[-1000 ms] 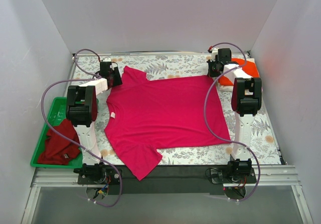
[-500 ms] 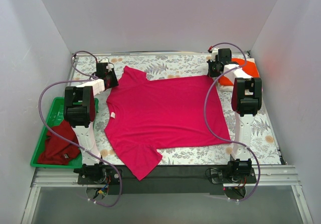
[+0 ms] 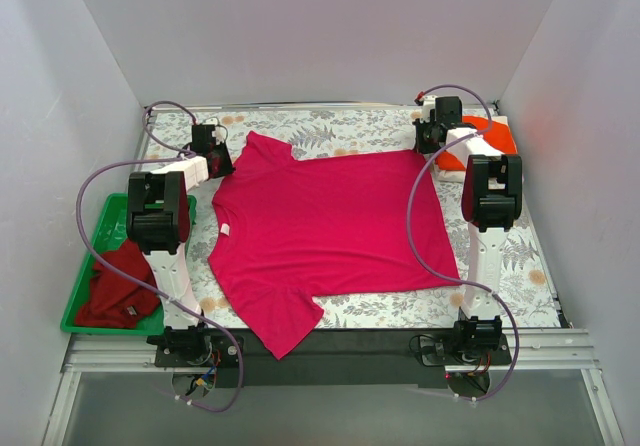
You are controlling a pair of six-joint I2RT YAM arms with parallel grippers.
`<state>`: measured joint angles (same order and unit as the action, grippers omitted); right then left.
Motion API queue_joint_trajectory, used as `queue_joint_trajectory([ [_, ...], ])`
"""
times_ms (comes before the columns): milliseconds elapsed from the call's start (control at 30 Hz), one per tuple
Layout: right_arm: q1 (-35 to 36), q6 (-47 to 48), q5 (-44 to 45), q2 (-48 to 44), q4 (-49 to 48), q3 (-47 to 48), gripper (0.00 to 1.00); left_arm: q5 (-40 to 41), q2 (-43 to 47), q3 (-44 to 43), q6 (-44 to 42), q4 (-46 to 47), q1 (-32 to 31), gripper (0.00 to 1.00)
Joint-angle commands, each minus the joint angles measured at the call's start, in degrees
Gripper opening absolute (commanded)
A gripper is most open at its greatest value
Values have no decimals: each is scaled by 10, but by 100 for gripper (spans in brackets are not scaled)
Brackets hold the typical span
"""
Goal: Fold and stack the t-shirts
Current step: Flatten the tshirt out, then fold the tshirt
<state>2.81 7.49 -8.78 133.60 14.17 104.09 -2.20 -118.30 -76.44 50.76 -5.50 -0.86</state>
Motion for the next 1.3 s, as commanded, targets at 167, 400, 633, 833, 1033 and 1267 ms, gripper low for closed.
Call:
queue_joint_trajectory([
  [167,-22,-28,-2,10,-8,33,1,3,-39,-104,-20,-14,1,0],
  [400,-23,-30,-24,5,-9,52,1,1,-51,-130,-30,-14,0,0],
  [633,-23,-31,-34,-22,-10,34,1,1,-22,-111,-33,-13,1,0],
  [833,-22,-34,-24,-84,-10,-22,1,4,30,-76,-26,-13,1,0],
  [1033,-22,-38,-22,-146,-10,-87,1,-1,76,-36,-15,-14,1,0],
  [1267,-38,-40,-21,-207,-10,-141,1,11,125,19,-3,-21,0,0],
])
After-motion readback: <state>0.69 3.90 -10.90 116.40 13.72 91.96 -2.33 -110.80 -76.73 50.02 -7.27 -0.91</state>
